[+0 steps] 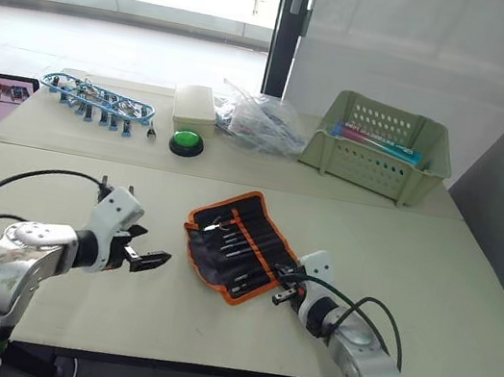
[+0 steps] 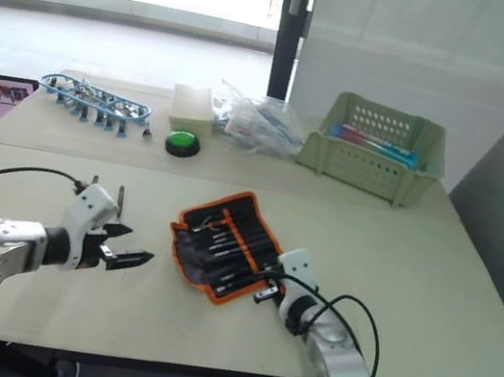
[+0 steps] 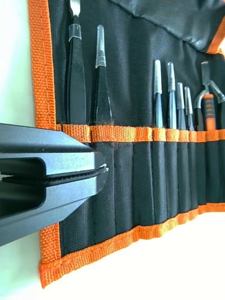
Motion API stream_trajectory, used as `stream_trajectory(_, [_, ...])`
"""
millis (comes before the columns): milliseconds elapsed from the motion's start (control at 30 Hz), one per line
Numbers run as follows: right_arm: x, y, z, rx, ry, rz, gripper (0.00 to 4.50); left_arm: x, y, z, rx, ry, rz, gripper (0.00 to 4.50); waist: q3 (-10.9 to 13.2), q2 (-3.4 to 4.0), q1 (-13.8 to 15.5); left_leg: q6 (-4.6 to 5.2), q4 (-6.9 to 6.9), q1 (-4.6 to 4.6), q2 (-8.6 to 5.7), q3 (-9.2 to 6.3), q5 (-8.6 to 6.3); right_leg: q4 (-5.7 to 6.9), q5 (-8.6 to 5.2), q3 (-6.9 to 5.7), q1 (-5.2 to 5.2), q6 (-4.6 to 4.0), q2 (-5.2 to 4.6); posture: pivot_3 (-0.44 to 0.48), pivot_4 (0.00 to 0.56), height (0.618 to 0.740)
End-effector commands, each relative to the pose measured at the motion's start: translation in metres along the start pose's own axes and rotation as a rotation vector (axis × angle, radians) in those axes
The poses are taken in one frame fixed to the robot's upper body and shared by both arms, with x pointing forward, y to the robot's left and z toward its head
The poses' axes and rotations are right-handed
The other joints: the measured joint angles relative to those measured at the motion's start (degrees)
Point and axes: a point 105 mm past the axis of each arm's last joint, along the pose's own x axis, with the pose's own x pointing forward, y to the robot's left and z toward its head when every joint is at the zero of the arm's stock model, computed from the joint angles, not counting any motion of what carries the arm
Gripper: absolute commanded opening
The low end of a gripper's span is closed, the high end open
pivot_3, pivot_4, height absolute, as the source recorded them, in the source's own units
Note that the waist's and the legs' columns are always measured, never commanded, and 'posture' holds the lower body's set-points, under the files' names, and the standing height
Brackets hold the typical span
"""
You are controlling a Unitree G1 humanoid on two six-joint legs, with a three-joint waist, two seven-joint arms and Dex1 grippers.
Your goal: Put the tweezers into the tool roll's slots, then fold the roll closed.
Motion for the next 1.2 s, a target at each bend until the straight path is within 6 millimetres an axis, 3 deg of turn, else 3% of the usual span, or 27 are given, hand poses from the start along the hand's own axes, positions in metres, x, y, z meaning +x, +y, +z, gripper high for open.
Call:
stream_trajectory(33, [-0.003,-0.001,-0.024,0.037,0.096,0.005,0.00,-0.034,0.014,0.011,0.030,-0.169,0.205,4.44,-0.1,-0.08,0.1,0.00,0.00,0.06,-0.01,0.05,0.00,-0.01,0.00,0.01,0.02,0.01,-0.06,0.000,0.150,0.740])
stream_trajectory(167, [-0.005,-0.004,-0.026,0.030,0.109,0.015,0.00,-0.071,0.022,-0.037,-0.043,-0.167,0.418,4.44,-0.1,-0.10,-0.3,-0.01,0.00,0.19,0.02,0.23,-0.01,-0.03,-0.09,0.06,0.04,-0.26,-0.19,0.000,0.150,0.740])
stream_trajectory(267, [-0.005,-0.005,-0.027,0.025,0.116,0.022,0.00,-0.089,0.010,-0.071,-0.112,-0.142,0.487,4.44,-0.2,-0.20,-0.5,-0.02,-0.02,0.18,0.07,0.28,-0.01,-0.04,-0.05,0.07,0.00,-0.65,-0.19,0.000,0.150,0.740])
stream_trajectory(367, [-0.004,-0.006,-0.027,0.021,0.117,0.030,0.00,-0.100,-0.001,-0.092,-0.173,-0.134,0.548,4.44,-0.2,-0.23,-0.2,-0.03,-0.03,0.18,0.08,0.28,-0.02,-0.05,-0.13,0.05,-0.05,-0.69,-0.20,0.000,0.150,0.740])
stream_trajectory(467, [-0.002,-0.006,-0.025,0.016,0.115,0.038,0.00,-0.103,-0.006,-0.096,-0.205,-0.158,0.585,4.44,-0.2,-0.31,-0.2,-0.40,-0.03,0.22,0.11,0.26,-0.24,-0.18,-0.31,0.01,-0.16,-0.44,-0.23,0.000,0.150,0.740])
stream_trajectory(667, [0.003,-0.006,-0.024,0.008,0.126,0.056,0.00,-0.098,0.001,-0.101,-0.222,-0.158,0.627,4.44,-0.2,-0.28,-0.6,-0.47,-0.03,0.27,0.09,0.25,-0.28,-0.21,-0.31,0.03,-0.17,-0.44,-0.22,0.000,0.150,0.740])
stream_trajectory(1200, [0.011,-0.004,-0.041,0.042,0.251,0.054,0.00,-0.036,0.058,-0.082,-0.356,-0.152,0.630,4.44,-0.3,-0.41,-0.7,-0.03,-0.03,0.42,0.09,0.24,-0.02,0.00,-0.21,0.03,0.08,-0.47,-0.09,0.000,0.150,0.740])
